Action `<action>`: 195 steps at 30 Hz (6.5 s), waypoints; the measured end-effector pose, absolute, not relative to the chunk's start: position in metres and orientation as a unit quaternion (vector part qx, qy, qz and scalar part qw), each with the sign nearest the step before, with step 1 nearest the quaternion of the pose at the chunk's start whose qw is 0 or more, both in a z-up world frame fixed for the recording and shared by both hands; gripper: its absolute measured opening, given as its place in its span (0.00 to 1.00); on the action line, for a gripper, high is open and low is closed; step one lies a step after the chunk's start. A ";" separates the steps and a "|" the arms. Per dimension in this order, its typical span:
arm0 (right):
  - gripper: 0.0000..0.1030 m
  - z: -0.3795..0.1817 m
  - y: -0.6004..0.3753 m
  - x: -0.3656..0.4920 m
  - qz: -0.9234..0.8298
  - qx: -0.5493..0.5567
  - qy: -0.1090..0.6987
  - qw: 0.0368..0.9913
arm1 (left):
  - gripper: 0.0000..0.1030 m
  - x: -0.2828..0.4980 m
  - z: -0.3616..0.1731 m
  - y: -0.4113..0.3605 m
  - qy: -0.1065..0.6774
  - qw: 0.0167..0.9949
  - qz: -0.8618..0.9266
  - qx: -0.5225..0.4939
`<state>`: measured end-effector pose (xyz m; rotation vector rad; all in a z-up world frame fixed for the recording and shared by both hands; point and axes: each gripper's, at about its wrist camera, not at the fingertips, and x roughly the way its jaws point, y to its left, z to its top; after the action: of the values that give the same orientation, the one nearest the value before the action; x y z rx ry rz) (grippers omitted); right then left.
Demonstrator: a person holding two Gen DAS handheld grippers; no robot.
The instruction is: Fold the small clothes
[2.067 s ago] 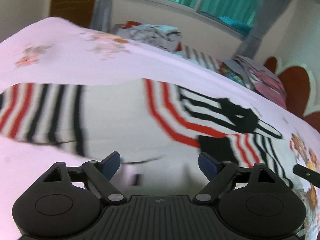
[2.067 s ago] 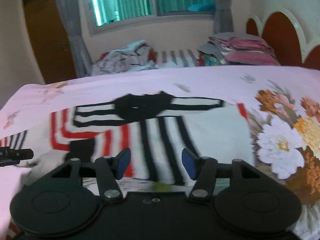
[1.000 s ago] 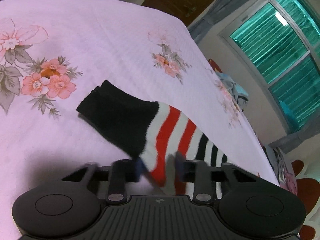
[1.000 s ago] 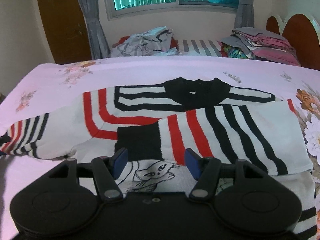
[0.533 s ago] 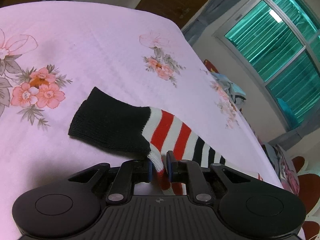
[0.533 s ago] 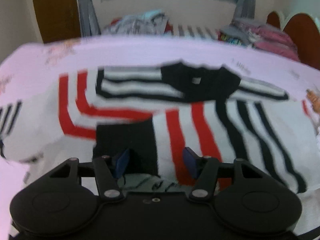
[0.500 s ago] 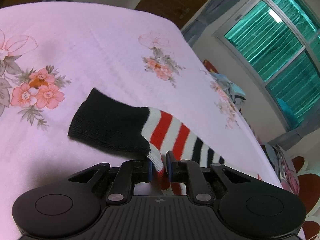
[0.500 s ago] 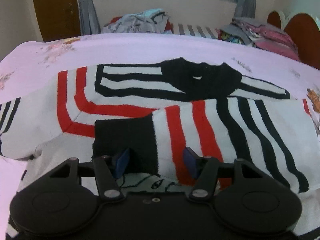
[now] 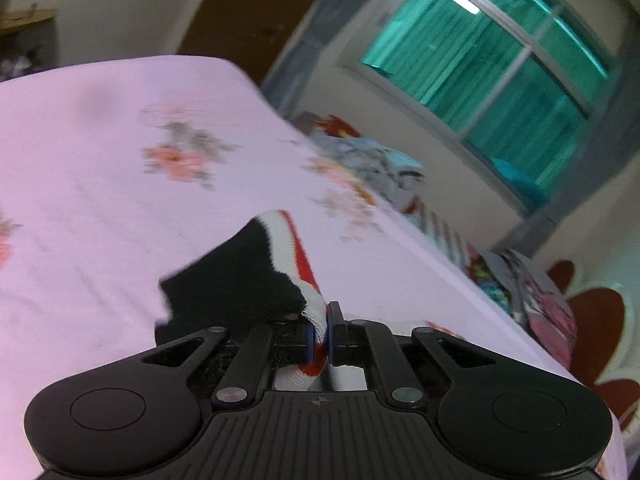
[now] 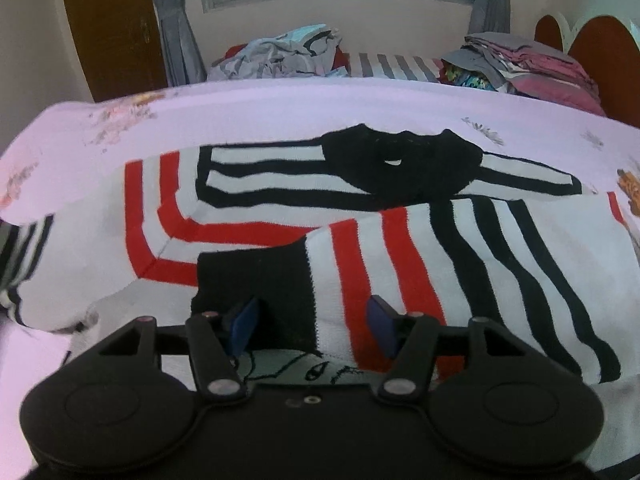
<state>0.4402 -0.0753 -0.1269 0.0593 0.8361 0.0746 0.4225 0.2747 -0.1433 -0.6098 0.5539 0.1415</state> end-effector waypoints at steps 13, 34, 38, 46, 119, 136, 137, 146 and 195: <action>0.58 -0.102 -0.124 0.420 0.018 0.046 0.380 0.924 | 0.05 0.453 -0.116 0.115 0.286 0.921 -0.108 -0.241; 0.67 -0.096 -0.150 0.406 0.071 0.078 0.372 0.922 | 0.71 0.419 -0.114 0.058 0.345 0.928 -0.100 -0.103; 0.69 -0.102 -0.111 0.411 0.113 0.042 0.379 0.917 | 0.71 0.412 -0.126 0.102 0.355 0.929 -0.038 -0.101; 0.27 -0.119 -0.079 0.429 0.091 -0.023 0.389 0.916 | 0.71 0.404 -0.155 0.119 0.380 0.921 -0.014 -0.077; 0.22 -0.107 -0.205 0.440 0.004 0.073 0.373 0.925 | 0.50 0.491 -0.145 0.066 0.361 0.922 -0.061 -0.129; 0.34 -0.121 -0.200 0.422 -0.009 0.010 0.406 0.914 | 0.51 0.463 -0.169 0.032 0.403 0.911 -0.060 -0.061; 0.34 -0.119 -0.201 0.420 -0.006 0.015 0.403 0.915 | 0.51 0.463 -0.168 0.031 0.403 0.912 -0.057 -0.060; 0.35 -0.115 -0.206 0.407 -0.005 0.010 0.404 0.915 | 0.51 0.459 -0.165 0.028 0.403 0.912 -0.045 -0.061; 0.46 -0.133 -0.194 0.316 0.080 -0.058 0.427 0.899 | 0.51 0.346 -0.168 -0.009 0.424 0.903 -0.062 -0.005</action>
<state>0.3156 -0.1943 -0.1325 -0.1196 0.8844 0.1653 0.3458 -0.0086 -0.1684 -0.0104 0.8771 -0.1283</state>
